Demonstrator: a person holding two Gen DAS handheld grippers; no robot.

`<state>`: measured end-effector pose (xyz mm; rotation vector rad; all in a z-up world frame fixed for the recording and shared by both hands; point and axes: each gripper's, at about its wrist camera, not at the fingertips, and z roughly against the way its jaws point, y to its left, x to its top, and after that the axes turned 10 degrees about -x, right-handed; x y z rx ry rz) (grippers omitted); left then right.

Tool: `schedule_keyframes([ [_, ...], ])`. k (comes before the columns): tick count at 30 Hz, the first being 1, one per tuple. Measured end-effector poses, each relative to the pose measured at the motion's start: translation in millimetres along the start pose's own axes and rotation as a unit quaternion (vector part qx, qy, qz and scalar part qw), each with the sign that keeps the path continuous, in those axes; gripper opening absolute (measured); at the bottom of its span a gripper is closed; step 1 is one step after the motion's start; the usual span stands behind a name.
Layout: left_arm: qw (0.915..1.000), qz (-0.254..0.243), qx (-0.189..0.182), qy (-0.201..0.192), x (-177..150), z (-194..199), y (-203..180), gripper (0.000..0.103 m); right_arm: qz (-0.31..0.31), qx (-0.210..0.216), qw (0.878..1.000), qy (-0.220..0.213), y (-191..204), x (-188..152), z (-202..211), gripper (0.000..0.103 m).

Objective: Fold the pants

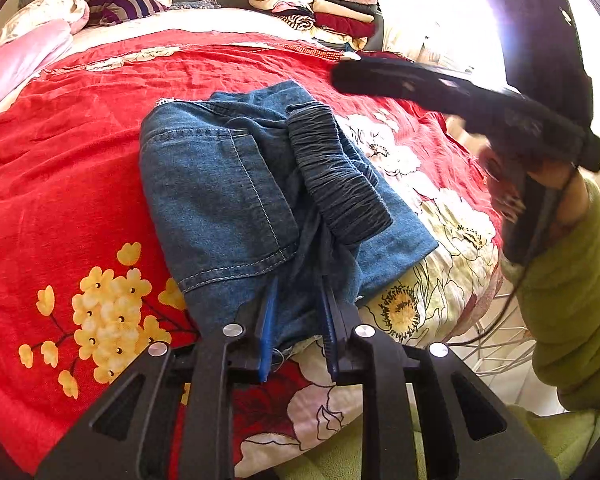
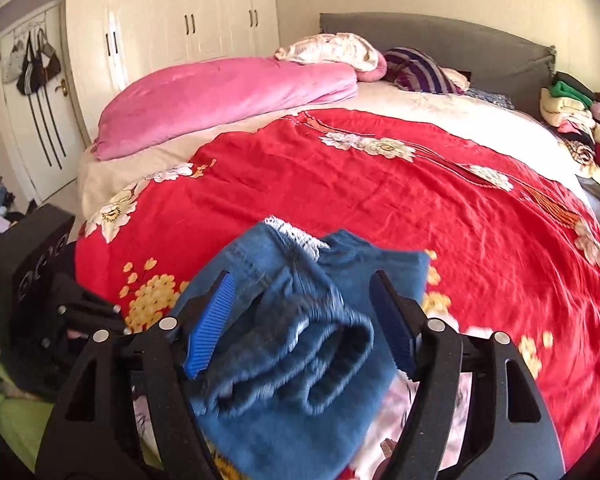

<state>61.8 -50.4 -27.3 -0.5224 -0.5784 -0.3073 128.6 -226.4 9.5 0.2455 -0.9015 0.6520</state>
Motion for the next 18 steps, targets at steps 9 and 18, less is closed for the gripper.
schedule_keyframes([
  [9, 0.9995, 0.006, -0.026, -0.018, -8.8, 29.2, -4.4, 0.048, 0.003, -0.014, 1.000, -0.011, -2.6, -33.8, 41.7, 0.072],
  [18, 0.9954, 0.059, 0.015, -0.074, 14.2, 70.8, 36.1, 0.048, 0.128, 0.027, 0.991, -0.028, 50.0, -57.7, 58.1, 0.072],
])
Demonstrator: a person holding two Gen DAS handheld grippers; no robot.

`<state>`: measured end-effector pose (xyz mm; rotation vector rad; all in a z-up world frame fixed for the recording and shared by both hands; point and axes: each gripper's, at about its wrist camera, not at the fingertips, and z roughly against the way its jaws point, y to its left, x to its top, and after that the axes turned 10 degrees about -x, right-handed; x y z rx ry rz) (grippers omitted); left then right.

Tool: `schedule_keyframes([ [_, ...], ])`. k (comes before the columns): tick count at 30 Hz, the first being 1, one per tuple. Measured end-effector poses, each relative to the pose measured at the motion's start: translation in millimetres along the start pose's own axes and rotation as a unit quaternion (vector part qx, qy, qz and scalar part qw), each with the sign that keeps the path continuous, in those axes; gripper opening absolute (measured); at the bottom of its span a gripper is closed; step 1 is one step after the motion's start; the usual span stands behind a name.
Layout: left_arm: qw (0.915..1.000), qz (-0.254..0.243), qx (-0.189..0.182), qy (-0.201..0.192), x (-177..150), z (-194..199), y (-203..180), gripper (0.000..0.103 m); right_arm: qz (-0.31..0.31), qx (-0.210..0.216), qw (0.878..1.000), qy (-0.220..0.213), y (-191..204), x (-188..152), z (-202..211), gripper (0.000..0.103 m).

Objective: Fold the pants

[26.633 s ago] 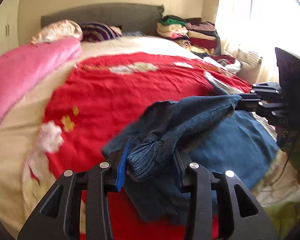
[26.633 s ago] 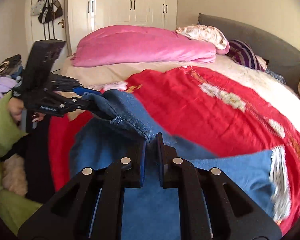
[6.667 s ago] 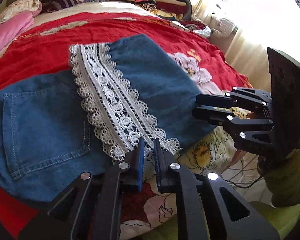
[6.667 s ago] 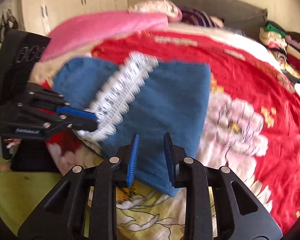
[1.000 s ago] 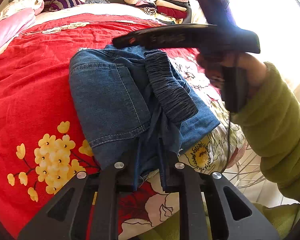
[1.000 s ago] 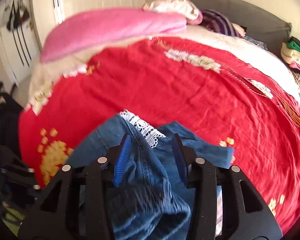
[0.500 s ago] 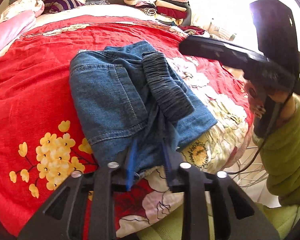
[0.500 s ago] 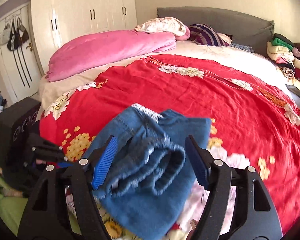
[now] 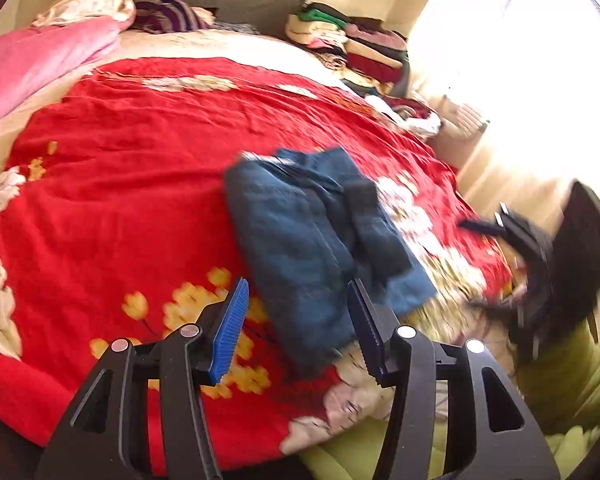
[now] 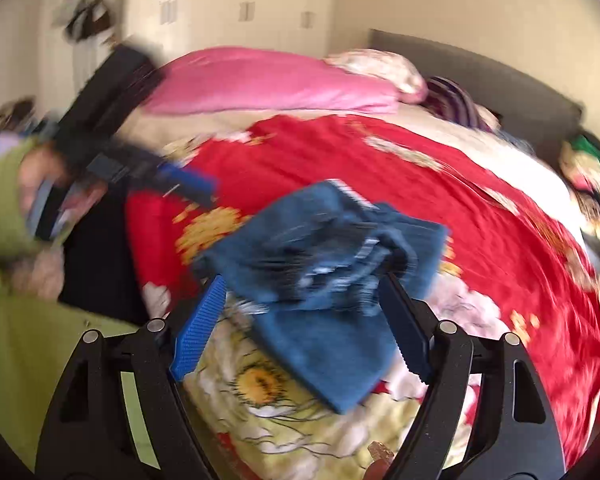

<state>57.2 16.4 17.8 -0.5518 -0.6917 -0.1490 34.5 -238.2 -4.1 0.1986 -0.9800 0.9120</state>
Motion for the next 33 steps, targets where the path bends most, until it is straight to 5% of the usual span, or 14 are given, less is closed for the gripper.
schedule_keyframes([
  [5, 0.9998, 0.009, -0.013, 0.010, 26.4, -18.3, 7.7, 0.043, 0.077, 0.038, 0.996, 0.012, 39.1, 5.7, -23.6, 0.060],
  [9, 0.9991, -0.003, -0.023, 0.034, 40.8, -45.0, 3.3, 0.038, 0.143, 0.042, 0.988, 0.036, 57.0, 13.0, -48.7, 0.041],
  [14, 0.9973, -0.007, -0.022, 0.070, 45.5, -80.6, 7.5, 0.038, 0.213, 0.041, 0.975, 0.048, 68.3, 13.3, -66.1, 0.032],
  [16, 0.9971, -0.004, -0.016, 0.074, 44.4, -89.5, 11.9, 0.038, 0.213, 0.061, 0.974, 0.056, 66.8, 13.9, -72.4, 0.002],
  [20, 0.9972, 0.012, -0.022, 0.071, 40.1, -94.9, 22.0, 0.039, 0.199, 0.137, 0.969, 0.056, 60.3, 11.7, -56.2, 0.001],
  [26, 0.9979, 0.009, -0.021, 0.060, 38.2, -94.7, 20.0, 0.039, 0.182, 0.117, 0.972, 0.095, 57.9, -11.9, -71.6, 0.001],
  [33, 0.9987, 0.005, -0.012, 0.049, 37.9, -88.0, 15.9, 0.039, 0.091, 0.125, 0.985, 0.078, 45.4, -10.1, -55.7, 0.010],
])
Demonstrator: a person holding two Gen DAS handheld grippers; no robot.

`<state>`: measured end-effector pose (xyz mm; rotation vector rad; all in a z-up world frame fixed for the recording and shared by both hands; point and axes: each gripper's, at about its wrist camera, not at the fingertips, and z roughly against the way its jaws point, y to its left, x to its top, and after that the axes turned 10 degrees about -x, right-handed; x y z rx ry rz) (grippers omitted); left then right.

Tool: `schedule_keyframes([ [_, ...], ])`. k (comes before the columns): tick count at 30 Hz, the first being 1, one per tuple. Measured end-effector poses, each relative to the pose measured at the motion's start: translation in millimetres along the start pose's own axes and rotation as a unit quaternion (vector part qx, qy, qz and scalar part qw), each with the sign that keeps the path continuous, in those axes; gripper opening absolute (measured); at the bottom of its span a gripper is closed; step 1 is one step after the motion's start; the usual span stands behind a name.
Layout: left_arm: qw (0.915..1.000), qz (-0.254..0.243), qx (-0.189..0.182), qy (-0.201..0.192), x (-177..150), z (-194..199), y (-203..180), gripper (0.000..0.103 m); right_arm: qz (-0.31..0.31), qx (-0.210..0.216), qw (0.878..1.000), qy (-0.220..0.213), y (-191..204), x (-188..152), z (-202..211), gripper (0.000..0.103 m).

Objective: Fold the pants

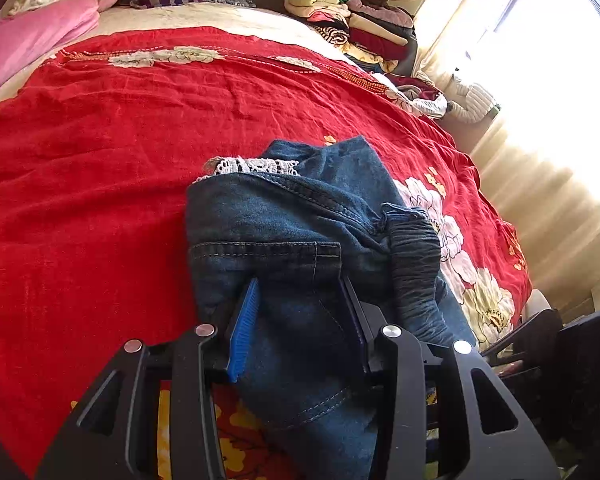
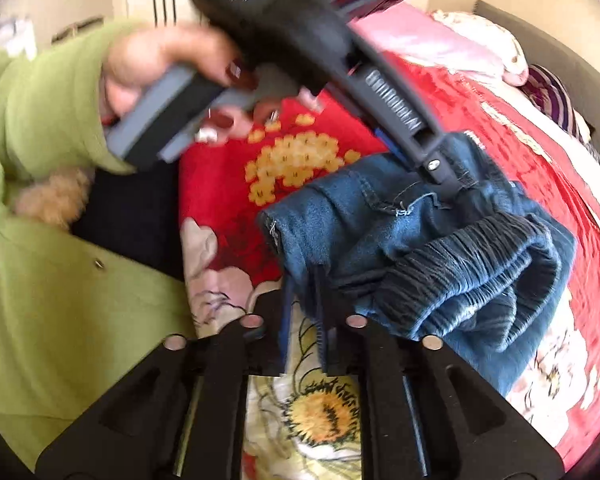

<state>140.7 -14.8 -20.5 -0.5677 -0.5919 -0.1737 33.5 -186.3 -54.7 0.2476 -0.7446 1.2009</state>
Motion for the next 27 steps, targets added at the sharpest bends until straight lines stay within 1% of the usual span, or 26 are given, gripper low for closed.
schedule_keyframes([
  [3, 1.0000, -0.004, 0.006, -0.005, -0.3, 4.0, -3.2, 0.040, -0.021, -0.008, 1.000, -0.011, -4.5, 0.1, 12.2, 0.017],
  [4, 0.9999, -0.005, 0.008, -0.006, -0.6, 5.2, -4.0, 0.040, -0.027, -0.012, 0.999, -0.016, -5.2, -0.2, 18.2, 0.022],
  [6, 0.9999, -0.006, 0.012, -0.008, -1.3, 7.8, -5.1, 0.041, -0.031, -0.021, 0.999, -0.022, -4.0, 0.6, 25.0, 0.029],
  [8, 0.9998, -0.007, 0.014, -0.010, -2.3, 10.2, -6.8, 0.041, -0.038, -0.024, 0.998, -0.031, -4.0, -0.4, 33.6, 0.030],
  [13, 0.9995, -0.014, 0.021, -0.017, -3.6, 16.1, -12.4, 0.050, -0.057, -0.029, 0.997, -0.048, -5.7, 0.3, 45.2, 0.039],
  [17, 0.9993, -0.017, 0.024, -0.022, -4.9, 20.8, -15.7, 0.050, -0.063, -0.035, 0.996, -0.056, -8.3, 0.9, 52.2, 0.045],
  [19, 0.9992, -0.019, 0.026, -0.023, -5.8, 22.4, -17.4, 0.051, -0.063, -0.040, 0.996, -0.058, -8.0, 1.7, 55.0, 0.050],
  [21, 0.9990, -0.020, 0.030, -0.026, -6.5, 24.5, -18.8, 0.058, -0.061, -0.040, 0.995, -0.061, -9.1, 2.8, 54.1, 0.053],
  [24, 0.9988, -0.022, 0.030, -0.030, -6.8, 28.1, -20.4, 0.060, -0.060, -0.040, 0.995, -0.065, -8.0, 3.7, 55.2, 0.057],
  [27, 0.9986, -0.024, 0.033, -0.034, -7.5, 31.4, -22.0, 0.064, -0.060, -0.038, 0.995, -0.069, -6.6, 5.7, 58.3, 0.060],
])
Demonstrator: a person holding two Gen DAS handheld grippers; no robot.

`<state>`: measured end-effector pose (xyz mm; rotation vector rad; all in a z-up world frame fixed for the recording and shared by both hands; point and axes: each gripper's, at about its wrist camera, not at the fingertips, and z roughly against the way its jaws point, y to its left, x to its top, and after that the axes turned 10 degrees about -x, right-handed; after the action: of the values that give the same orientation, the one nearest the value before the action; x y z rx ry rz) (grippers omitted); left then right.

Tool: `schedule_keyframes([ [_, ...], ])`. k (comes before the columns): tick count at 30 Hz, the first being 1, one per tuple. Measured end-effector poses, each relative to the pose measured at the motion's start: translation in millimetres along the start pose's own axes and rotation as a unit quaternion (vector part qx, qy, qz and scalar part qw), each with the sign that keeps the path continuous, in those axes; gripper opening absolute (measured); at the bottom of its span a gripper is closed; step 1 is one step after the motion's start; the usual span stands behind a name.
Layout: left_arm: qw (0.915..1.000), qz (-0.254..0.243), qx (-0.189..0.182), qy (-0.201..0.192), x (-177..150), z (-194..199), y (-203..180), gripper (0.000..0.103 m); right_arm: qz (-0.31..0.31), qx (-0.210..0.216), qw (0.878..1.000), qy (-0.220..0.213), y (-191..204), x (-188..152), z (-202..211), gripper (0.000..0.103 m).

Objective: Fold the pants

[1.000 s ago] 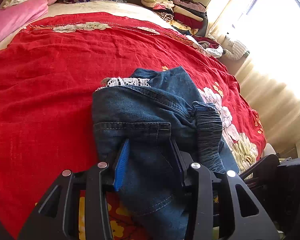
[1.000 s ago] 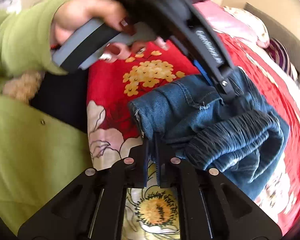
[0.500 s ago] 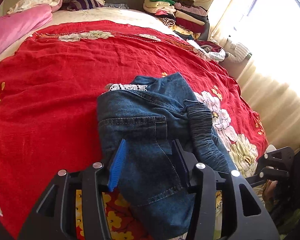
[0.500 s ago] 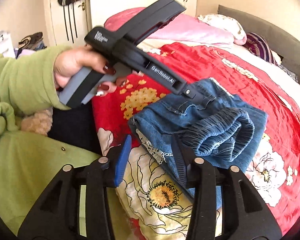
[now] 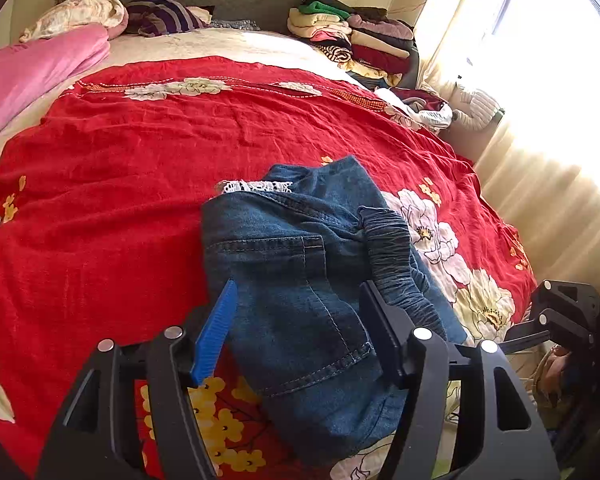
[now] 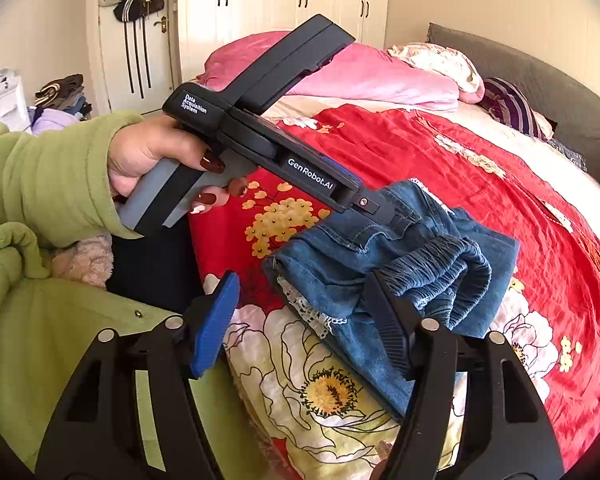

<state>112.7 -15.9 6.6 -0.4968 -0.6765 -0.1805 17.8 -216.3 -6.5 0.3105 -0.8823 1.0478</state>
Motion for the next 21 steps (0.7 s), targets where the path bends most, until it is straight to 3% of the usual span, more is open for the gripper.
schedule_keyframes([
  [7, 1.0000, 0.001, 0.003, -0.008, -0.7, 8.8, -2.4, 0.070, -0.012, -0.003, 1.000, -0.020, -3.9, 7.2, 8.3, 0.068],
  [9, 0.9999, 0.001, 0.008, -0.010, -1.1, 10.9, -3.7, 0.083, -0.016, -0.007, 1.000, -0.026, -4.8, 9.0, 11.6, 0.072],
  [17, 0.9996, -0.003, 0.016, -0.021, -2.1, 22.2, -8.4, 0.084, -0.032, -0.024, 0.998, -0.050, -9.2, 15.4, 21.9, 0.079],
  [18, 0.9996, -0.003, 0.017, -0.022, -2.3, 24.6, -9.2, 0.085, -0.034, -0.027, 0.998, -0.052, -9.3, 16.6, 23.5, 0.081],
  [19, 0.9995, -0.003, 0.019, -0.023, -2.2, 26.2, -9.9, 0.098, -0.036, -0.032, 0.997, -0.056, -10.0, 17.3, 25.4, 0.082],
  [21, 0.9992, -0.008, 0.027, -0.029, -2.3, 31.1, -12.6, 0.098, -0.039, -0.040, 0.997, -0.060, -11.2, 18.8, 27.8, 0.084],
])
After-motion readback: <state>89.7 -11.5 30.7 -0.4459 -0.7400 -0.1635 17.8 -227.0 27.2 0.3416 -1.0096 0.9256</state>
